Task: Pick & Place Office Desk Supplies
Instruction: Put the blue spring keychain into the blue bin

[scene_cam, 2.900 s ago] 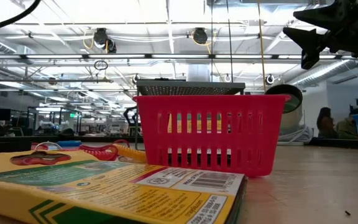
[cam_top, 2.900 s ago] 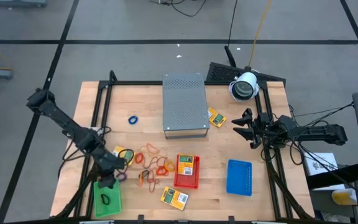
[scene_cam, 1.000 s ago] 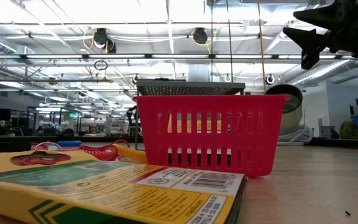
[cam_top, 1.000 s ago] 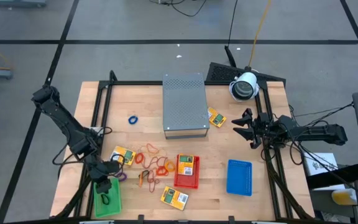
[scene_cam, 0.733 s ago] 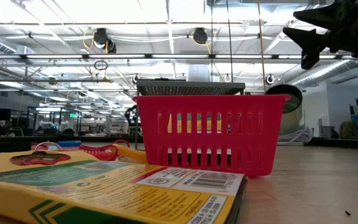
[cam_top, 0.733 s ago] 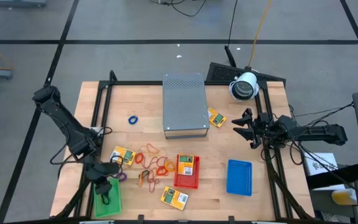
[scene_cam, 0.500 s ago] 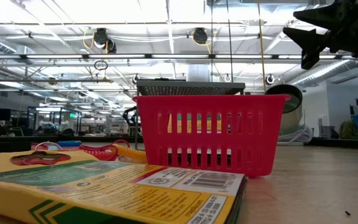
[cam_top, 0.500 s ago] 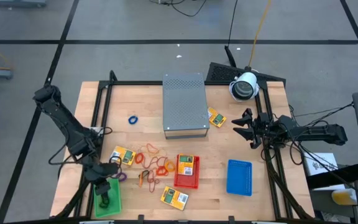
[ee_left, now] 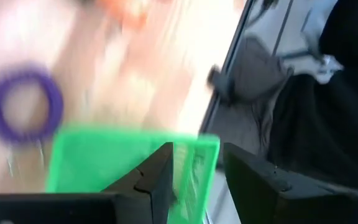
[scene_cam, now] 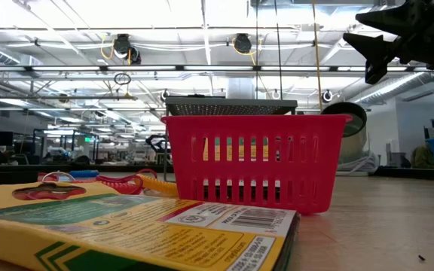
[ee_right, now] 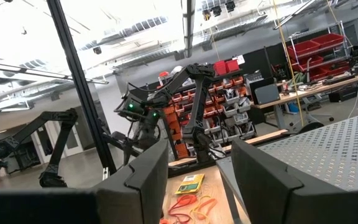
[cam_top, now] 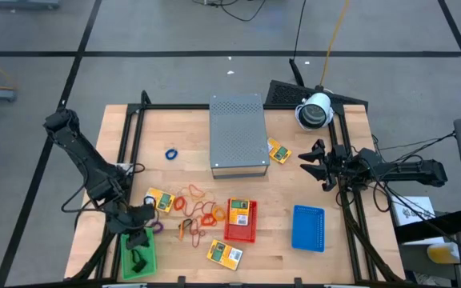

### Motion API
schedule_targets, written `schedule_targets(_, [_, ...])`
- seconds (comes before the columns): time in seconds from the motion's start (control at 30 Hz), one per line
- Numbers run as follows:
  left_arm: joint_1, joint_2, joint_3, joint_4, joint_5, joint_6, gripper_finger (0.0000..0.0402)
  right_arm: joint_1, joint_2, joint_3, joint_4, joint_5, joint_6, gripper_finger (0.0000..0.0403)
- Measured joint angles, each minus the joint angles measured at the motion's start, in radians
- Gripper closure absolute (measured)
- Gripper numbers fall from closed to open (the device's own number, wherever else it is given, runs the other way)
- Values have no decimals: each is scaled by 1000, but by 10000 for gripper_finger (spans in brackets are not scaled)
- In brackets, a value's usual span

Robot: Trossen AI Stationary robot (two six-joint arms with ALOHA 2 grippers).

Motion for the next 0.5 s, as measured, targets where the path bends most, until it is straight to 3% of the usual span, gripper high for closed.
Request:
schedule_targets(0.3, [28, 0, 0, 78, -302, 265, 254, 0, 0, 0, 9, 0, -3, 234])
schedule_targets(0.5, [95, 0, 0, 106, -412, 413, 254, 0, 0, 0, 10, 0, -4, 234])
